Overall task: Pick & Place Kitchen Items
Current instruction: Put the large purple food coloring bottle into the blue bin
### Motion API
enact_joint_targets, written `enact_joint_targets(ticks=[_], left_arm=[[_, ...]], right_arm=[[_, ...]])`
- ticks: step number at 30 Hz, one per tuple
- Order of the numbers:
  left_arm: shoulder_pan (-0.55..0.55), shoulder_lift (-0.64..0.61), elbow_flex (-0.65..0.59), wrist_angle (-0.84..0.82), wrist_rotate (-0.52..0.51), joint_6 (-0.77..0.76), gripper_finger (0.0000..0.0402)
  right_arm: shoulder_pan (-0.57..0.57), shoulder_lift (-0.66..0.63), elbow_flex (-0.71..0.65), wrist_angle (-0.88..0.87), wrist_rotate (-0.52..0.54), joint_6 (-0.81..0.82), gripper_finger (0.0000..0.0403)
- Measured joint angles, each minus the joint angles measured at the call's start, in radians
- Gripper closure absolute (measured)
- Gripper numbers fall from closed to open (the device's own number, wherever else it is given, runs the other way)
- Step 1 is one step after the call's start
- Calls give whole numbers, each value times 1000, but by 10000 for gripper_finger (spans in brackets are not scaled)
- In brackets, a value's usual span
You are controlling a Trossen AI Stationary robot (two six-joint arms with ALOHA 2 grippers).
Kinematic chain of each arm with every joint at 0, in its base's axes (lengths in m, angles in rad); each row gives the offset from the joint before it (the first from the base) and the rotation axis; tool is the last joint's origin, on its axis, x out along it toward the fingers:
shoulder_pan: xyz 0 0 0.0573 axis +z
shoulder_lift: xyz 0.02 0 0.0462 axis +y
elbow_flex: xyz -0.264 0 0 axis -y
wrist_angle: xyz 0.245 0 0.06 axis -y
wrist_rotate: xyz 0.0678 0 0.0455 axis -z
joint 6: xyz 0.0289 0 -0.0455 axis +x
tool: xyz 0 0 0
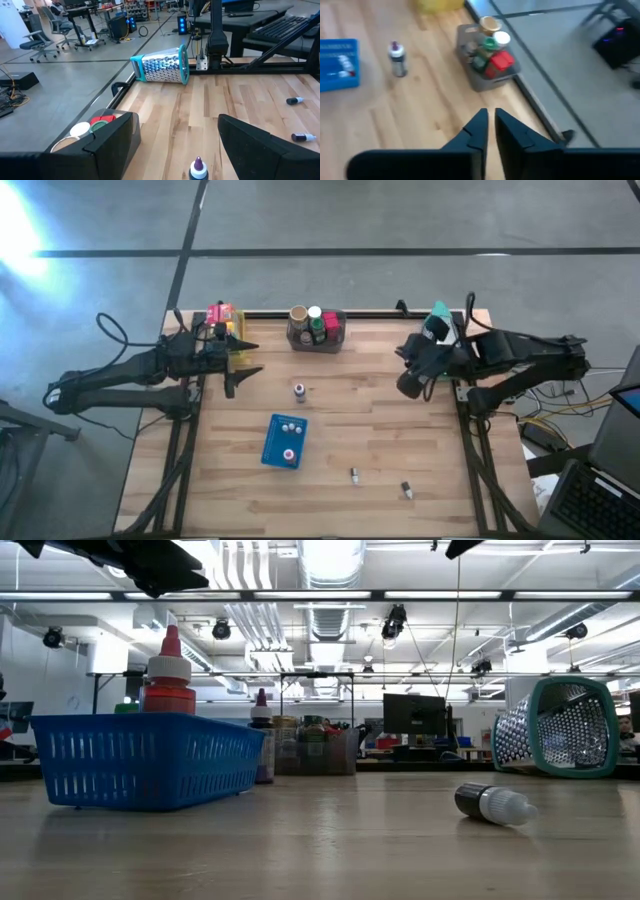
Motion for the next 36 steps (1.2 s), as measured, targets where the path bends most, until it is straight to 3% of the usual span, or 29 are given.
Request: enact_joint_targets(ticks=[3, 12, 18, 21, 32, 36], left_arm=[[0, 0, 0, 0, 0, 0, 106], [0, 0, 0, 0, 0, 0, 106], [0, 1, 0, 0, 0, 0, 106], [0, 1, 0, 0, 0, 3, 106], [0, 8, 0, -1, 0, -6, 106], [0, 14, 0, -4, 0, -16, 106]], right_arm=[[0, -55, -102, 83, -47, -8, 391], [-55, -235, -405, 299, -129, -27, 394], [-142, -347, -582, 489, -269, -112, 394], [-181, -393, -651, 543, -333, -149, 394], [-221, -561, -827, 576, -352, -154, 394], [-221, -636, -895, 681, -399, -161, 394]])
